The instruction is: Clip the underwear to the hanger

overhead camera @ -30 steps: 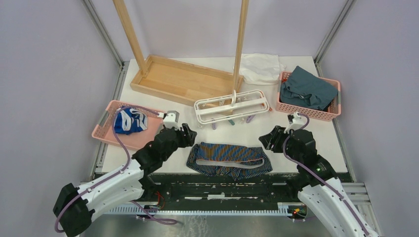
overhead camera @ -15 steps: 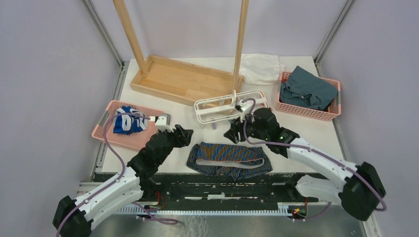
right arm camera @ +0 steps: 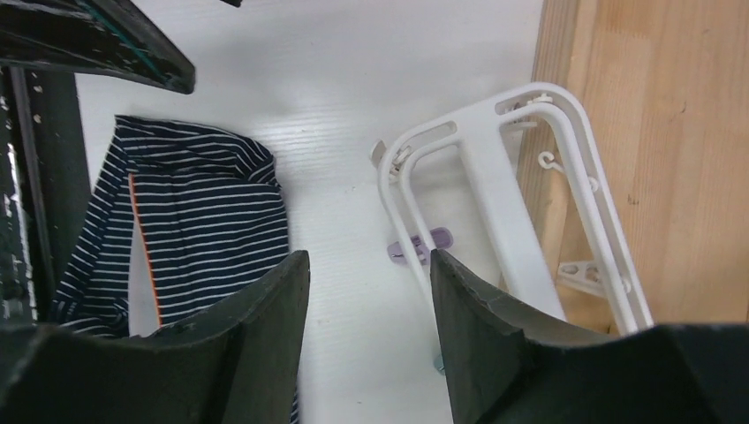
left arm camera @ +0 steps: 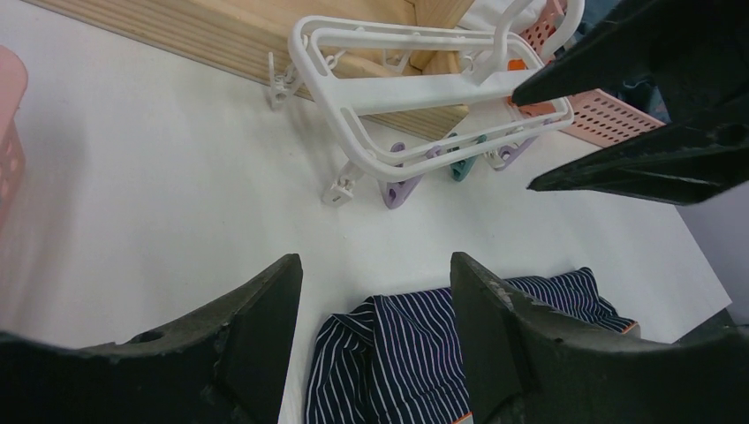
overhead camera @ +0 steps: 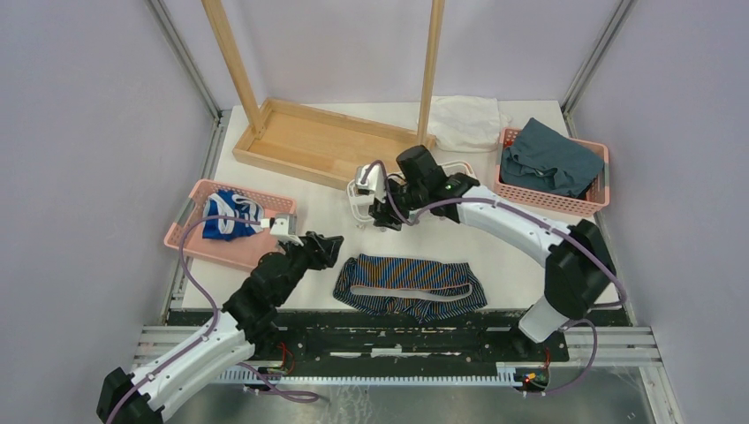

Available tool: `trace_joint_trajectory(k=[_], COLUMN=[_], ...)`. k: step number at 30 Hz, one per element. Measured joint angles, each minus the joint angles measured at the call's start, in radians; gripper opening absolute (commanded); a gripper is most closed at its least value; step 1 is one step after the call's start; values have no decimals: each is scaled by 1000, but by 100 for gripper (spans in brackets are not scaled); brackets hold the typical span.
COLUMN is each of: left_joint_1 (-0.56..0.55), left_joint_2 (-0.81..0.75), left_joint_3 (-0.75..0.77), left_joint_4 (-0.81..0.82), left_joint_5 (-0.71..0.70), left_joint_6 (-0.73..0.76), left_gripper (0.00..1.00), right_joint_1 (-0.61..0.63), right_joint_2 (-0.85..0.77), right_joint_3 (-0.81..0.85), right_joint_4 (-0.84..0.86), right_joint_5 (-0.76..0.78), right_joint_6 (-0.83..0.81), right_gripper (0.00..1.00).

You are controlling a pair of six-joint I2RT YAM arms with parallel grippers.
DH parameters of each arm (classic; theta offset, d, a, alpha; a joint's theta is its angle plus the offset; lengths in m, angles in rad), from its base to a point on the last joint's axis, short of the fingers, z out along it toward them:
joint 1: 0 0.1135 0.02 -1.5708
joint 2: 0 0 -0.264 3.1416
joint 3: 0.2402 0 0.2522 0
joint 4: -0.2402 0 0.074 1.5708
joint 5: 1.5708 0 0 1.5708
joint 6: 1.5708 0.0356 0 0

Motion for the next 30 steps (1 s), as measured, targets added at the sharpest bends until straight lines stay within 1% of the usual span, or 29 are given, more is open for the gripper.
trace_joint_trajectory(k=[2, 5, 10, 16, 23, 25, 27, 30], left_joint_1=[0, 0, 0, 0, 0, 0, 0, 0], left_joint_2=[-3, -6, -6, -8, -12, -12, -12, -9], left_joint_3=[0, 0, -2, -2, -4, -8, -12, -14], left_joint_4=[0, 0, 0, 0, -1, -1, -1, -1], left_joint_5=[6, 8, 8, 6, 5, 5, 5, 5], left_joint_6=[0, 0, 0, 0, 0, 0, 0, 0], left_gripper=[69, 69, 69, 69, 69, 69, 68, 68], right_joint_1=[-4, -6, -5, 2, 4, 5, 5, 5], right_joint_2=[68, 146, 230, 311, 352, 372, 392, 415], right_joint_3=[86, 171, 235, 294, 309, 323, 340, 354], right_joint_4=[-88, -199, -300, -317, -296, -290, -285, -278], right_joint_5=[-14, -34, -78, -102, -98, -92, -82, -71], right_joint_6=[-74, -155, -220, -251, -262, -269, -271, -277], right_gripper=[62, 62, 62, 62, 60, 58, 53, 37])
